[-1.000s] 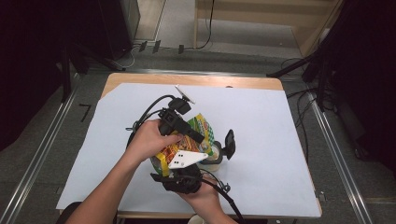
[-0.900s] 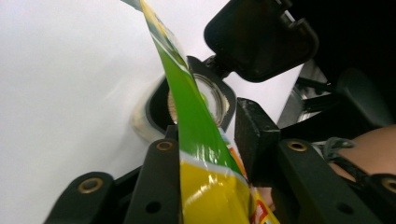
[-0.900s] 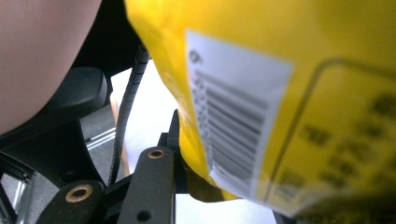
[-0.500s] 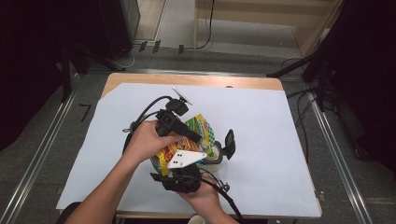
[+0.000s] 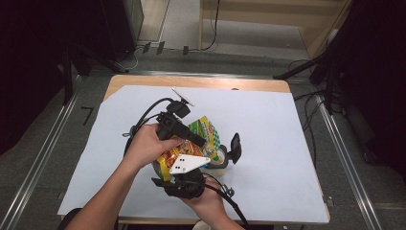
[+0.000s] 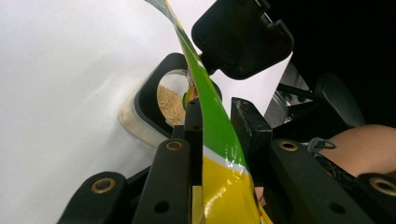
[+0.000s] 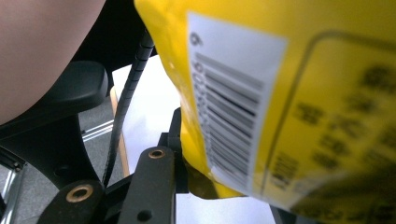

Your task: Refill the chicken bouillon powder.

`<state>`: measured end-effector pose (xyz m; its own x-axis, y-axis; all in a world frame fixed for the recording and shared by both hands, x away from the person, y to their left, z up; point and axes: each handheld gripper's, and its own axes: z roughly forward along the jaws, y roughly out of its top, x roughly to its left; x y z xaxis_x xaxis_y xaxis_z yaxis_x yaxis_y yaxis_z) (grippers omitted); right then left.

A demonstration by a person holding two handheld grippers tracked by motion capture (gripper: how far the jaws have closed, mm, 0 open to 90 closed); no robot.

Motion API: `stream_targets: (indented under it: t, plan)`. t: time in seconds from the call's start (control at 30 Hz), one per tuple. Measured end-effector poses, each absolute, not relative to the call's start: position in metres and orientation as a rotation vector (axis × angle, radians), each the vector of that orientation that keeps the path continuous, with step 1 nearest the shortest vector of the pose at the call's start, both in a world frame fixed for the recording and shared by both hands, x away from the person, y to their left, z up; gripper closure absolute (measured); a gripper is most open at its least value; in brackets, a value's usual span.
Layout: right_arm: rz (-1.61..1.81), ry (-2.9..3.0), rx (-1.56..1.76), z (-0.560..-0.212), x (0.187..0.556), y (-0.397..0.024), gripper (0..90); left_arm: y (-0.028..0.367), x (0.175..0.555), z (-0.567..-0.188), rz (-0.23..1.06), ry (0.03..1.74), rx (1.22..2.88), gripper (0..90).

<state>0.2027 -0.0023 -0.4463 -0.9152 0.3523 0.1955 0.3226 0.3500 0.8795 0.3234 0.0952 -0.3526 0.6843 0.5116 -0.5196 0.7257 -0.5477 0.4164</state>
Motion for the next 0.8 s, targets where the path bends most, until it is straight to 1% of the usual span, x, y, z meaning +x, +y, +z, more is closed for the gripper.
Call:
stream_targets:
  t: [0.8]
  plan:
    - [1.682,2.582,0.673,-0.448,0.2058,-0.0033,70.9,0.0953,0.328,-0.358,-0.479,0.968,2.27,74.4]
